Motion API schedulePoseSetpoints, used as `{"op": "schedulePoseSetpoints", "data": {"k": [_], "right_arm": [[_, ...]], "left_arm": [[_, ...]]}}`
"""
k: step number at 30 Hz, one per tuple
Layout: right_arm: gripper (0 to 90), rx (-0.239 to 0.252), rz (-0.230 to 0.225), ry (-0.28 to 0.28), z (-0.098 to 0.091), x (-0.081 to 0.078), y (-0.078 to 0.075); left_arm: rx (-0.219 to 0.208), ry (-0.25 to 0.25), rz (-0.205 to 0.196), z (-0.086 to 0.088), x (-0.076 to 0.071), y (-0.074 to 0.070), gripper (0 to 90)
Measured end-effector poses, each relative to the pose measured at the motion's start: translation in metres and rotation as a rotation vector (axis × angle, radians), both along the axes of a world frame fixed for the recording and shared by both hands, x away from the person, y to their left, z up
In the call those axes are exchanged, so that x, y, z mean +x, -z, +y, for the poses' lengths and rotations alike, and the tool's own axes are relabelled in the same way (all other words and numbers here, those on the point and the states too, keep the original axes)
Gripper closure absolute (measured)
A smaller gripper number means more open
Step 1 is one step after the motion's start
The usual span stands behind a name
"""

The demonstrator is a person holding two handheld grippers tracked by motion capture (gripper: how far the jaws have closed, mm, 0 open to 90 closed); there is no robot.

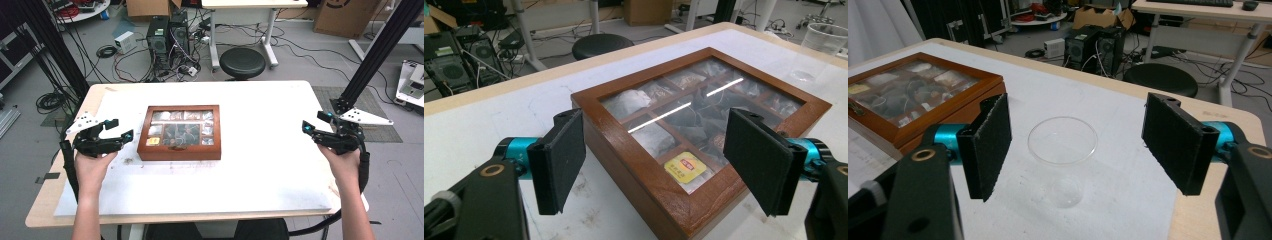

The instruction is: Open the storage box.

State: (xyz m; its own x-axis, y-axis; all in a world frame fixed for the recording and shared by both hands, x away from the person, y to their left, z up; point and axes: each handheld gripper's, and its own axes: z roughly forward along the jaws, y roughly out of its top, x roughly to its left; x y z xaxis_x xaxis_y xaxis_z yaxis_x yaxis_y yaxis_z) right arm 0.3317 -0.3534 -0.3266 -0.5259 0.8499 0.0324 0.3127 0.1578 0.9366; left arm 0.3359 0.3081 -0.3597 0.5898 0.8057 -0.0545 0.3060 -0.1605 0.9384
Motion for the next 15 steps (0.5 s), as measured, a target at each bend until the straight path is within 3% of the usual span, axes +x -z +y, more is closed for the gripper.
{"op": "schedulePoseSetpoints", "data": {"k": [6,11,15], "right_arm": [[27.8,0.004,-0.007,0.006,-0.0006,-0.0011,-0.0014],[27.8,0.018,-0.018,0.017,-0.0031,-0.0006,-0.0034],[27.8,0.021,-0.022,0.023,-0.0041,0.0006,-0.0033]], "left_arm": [[-0.007,0.008,-0.022,0.0003,0.0004,-0.0002,25.0],[-0.046,0.025,-0.041,-0.0003,-0.0012,-0.0013,25.0],[-0.080,0.031,-0.021,-0.0007,-0.0017,-0.0005,25.0]]}}
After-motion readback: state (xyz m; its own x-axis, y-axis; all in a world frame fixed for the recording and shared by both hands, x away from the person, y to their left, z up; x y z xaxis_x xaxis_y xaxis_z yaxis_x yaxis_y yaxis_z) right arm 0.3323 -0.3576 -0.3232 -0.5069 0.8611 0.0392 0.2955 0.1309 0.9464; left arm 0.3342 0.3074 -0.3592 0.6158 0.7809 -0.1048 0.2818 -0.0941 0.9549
